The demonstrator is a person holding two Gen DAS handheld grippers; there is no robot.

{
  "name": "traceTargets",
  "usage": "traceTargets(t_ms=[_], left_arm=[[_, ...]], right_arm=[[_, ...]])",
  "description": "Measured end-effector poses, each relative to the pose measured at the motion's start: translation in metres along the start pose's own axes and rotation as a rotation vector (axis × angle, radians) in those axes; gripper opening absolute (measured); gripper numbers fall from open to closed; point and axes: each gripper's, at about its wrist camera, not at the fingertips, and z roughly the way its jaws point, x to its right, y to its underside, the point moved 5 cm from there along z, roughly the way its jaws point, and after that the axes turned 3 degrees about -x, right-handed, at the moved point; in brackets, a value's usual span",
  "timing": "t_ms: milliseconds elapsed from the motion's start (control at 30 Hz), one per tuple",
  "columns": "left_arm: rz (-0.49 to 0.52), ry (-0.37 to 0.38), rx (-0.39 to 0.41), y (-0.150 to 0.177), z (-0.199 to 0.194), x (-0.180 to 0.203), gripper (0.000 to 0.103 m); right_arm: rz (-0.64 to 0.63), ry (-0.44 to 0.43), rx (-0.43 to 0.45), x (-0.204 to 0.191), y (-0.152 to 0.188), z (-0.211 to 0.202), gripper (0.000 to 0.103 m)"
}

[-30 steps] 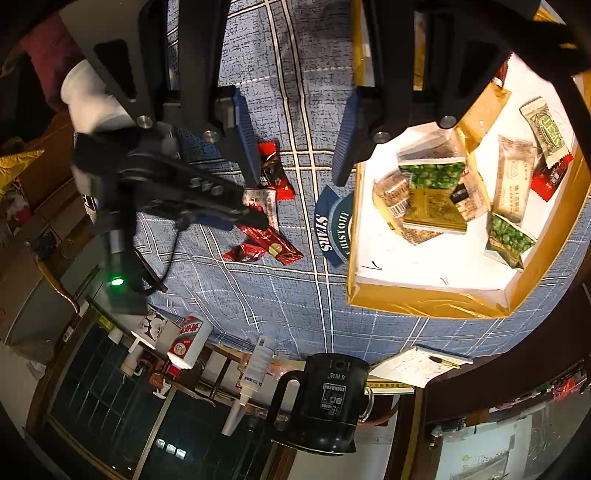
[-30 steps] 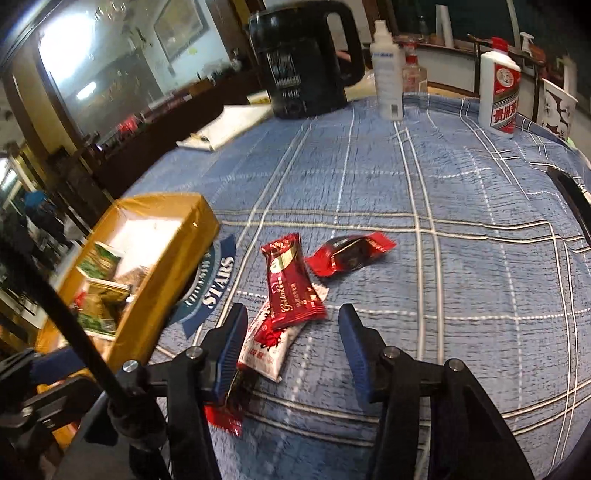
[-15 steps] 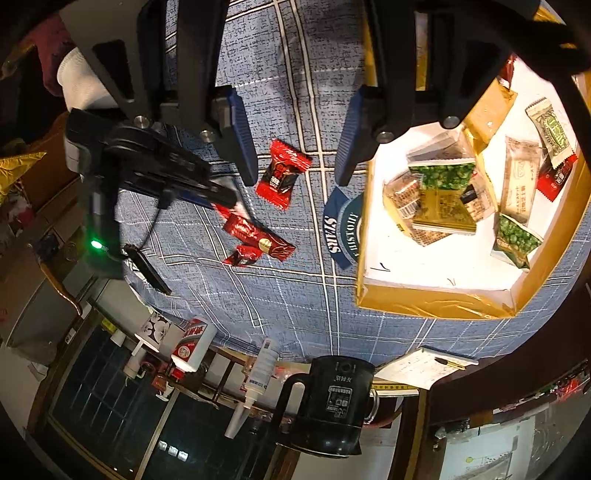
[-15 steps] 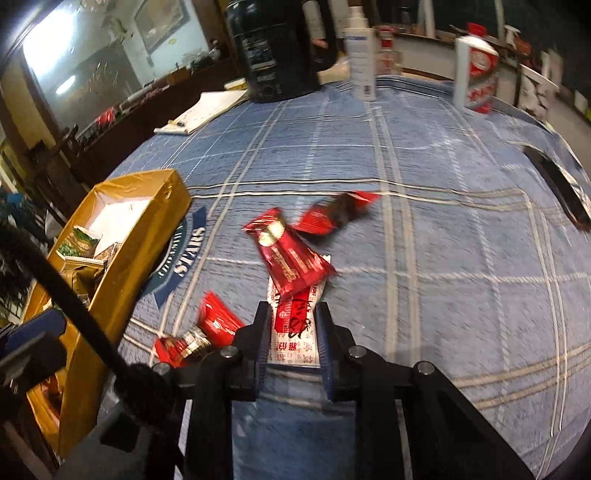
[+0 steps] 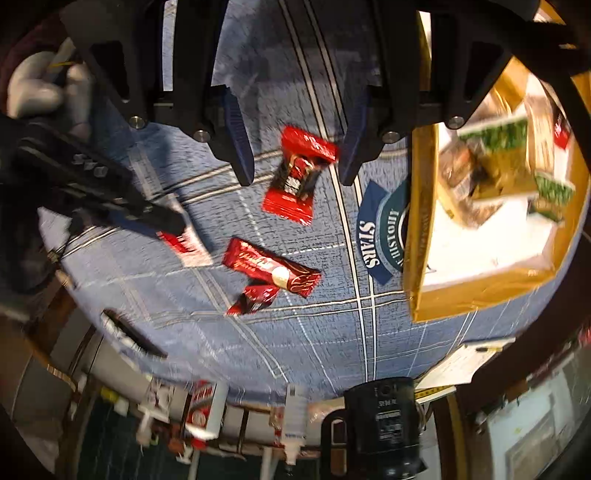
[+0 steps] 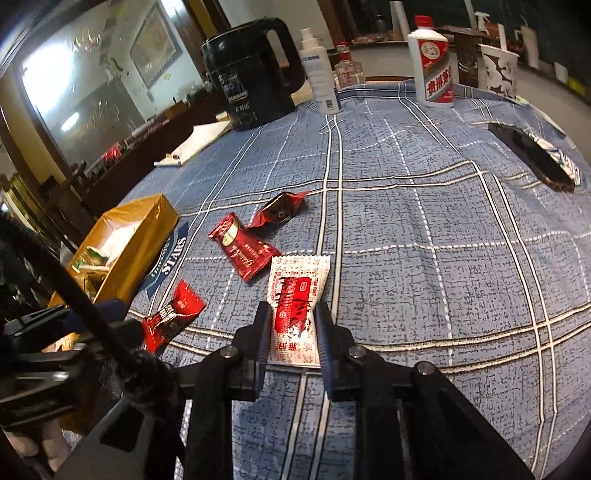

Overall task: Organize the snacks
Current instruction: 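Grasp the white-red packet with the right tool while the left tool grasps a red candy packet, then carry both packets into the white tray and open both tools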

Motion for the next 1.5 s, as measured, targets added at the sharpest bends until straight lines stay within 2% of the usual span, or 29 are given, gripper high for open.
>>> traceTargets(t_ms=[300, 467, 500, 533, 567, 633, 833, 1100, 1500], left_arm=[[0.047, -0.04, -0.068, -0.006, 0.023, 0.007, 0.049], [0.055, -0.027, -0.089, -0.003, 0.029, 0.009, 0.049], [0.058, -0.025, -0.09, -0.003, 0.029, 0.009, 0.046], [0.06, -0.024, -0.087, -0.003, 0.03, 0.01, 0.035], [0.064, -0.021, -0.081, -0.003, 0.029, 0.011, 0.03], [0.064, -0.021, -0.075, -0.003, 0.027, 0.013, 0.027], [0.058, -0.017, -0.024, -0.003, 0.015, 0.018, 0.026], [0.031, 0.026, 0.025, 0.0, -0.01, 0.023, 0.026], [0.033, 0.084, 0.123, 0.018, -0.061, 0.031, 0.026]], right_arm=[[0.026, -0.05, 0.014, 0.005, -0.002, 0.001, 0.023], [0.029, -0.064, 0.016, 0.004, -0.002, 0.001, 0.023], [0.029, -0.066, 0.016, 0.004, -0.002, 0.001, 0.023], [0.029, -0.068, 0.016, 0.004, -0.002, 0.001, 0.023], [0.029, -0.068, 0.018, 0.005, -0.002, 0.001, 0.023], [0.03, -0.068, 0.019, 0.005, -0.003, 0.001, 0.023], [0.034, -0.071, 0.026, 0.006, -0.003, 0.0, 0.023], [0.036, -0.053, 0.037, 0.005, -0.003, -0.004, 0.023], [-0.009, -0.011, 0.072, -0.025, 0.005, -0.042, 0.023]])
